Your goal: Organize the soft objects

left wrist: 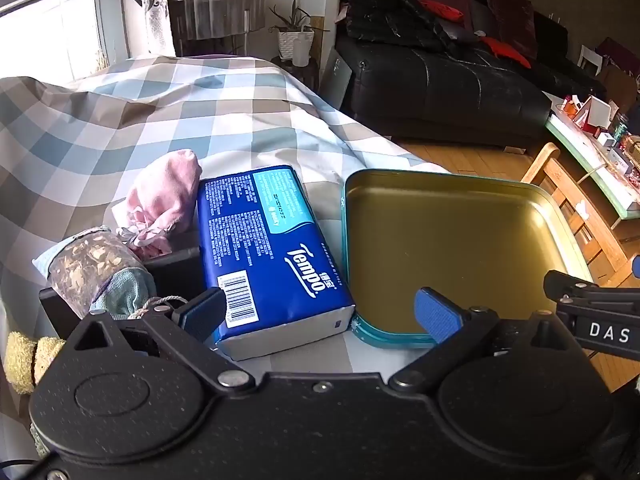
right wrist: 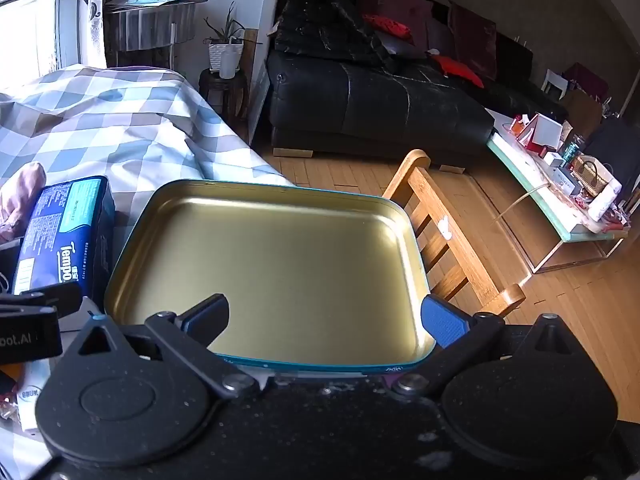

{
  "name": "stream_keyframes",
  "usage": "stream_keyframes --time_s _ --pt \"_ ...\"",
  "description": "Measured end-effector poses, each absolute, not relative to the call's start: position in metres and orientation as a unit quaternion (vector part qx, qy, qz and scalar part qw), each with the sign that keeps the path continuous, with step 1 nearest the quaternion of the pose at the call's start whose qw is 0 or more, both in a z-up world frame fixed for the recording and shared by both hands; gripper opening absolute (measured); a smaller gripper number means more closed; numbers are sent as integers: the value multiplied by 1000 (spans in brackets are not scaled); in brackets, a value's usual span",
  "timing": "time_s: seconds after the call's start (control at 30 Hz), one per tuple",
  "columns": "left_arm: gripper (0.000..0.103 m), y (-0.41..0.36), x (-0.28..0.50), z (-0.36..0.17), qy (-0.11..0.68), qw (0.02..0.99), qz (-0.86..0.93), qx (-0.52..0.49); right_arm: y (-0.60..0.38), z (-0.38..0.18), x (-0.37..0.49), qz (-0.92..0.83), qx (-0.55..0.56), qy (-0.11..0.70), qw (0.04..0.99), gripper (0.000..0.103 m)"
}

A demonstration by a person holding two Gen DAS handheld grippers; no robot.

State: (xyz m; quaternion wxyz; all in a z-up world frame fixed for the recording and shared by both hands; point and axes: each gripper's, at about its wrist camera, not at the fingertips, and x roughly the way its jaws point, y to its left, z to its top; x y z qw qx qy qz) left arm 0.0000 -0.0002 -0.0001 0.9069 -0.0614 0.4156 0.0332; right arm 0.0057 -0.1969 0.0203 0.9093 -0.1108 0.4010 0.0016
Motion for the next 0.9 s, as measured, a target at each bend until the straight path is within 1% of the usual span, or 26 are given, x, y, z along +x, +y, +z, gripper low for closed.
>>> stream_keyframes --time_s 0.2,0.27,0.9 --pt "97 7 -2 -2 414 907 28 -74 -197 20 6 2 -111 402 909 103" --pt "97 0 -4 -2 415 907 33 -60 -197 20 6 2 -112 402 909 103" --pt "97 -1 -3 -2 417 907 24 -59 -195 20 4 -1 -115 401 909 103"
